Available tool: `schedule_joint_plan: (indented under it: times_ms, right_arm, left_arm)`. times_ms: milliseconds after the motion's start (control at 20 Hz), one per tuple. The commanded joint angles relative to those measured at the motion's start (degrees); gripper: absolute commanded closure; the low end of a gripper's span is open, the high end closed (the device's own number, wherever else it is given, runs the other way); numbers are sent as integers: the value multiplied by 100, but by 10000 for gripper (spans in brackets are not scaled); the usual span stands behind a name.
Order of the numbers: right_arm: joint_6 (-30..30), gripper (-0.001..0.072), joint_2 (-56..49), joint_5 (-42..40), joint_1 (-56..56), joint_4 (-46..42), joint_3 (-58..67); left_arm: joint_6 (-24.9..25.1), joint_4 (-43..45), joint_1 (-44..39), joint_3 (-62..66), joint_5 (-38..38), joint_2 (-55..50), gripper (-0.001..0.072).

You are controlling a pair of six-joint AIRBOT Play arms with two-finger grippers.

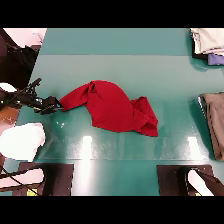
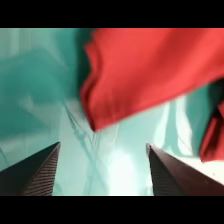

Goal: Fold the shirts.

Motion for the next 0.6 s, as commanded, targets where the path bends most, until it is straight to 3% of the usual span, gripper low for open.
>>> schedule_joint_plan:
  times_ms: [0,250,300,400,550]
  right_arm:
    - [0,691,2,157,4,0,4]
    - [0,691,2,190,4,-2,4]
    - [0,691,2,190,4,-2,4]
    - [0,691,2,236,4,0,2]
    - [2,690,2,584,7,83,-48]
  left_arm:
    - [101,-339,-4,-133,358,-177,105]
    - [197,-651,-444,-131,476,-511,106]
    - [142,-719,-503,-131,518,-511,170]
    - [144,-861,-507,-76,420,-503,688]
    - [133,-715,-501,492,-26,-282,687]
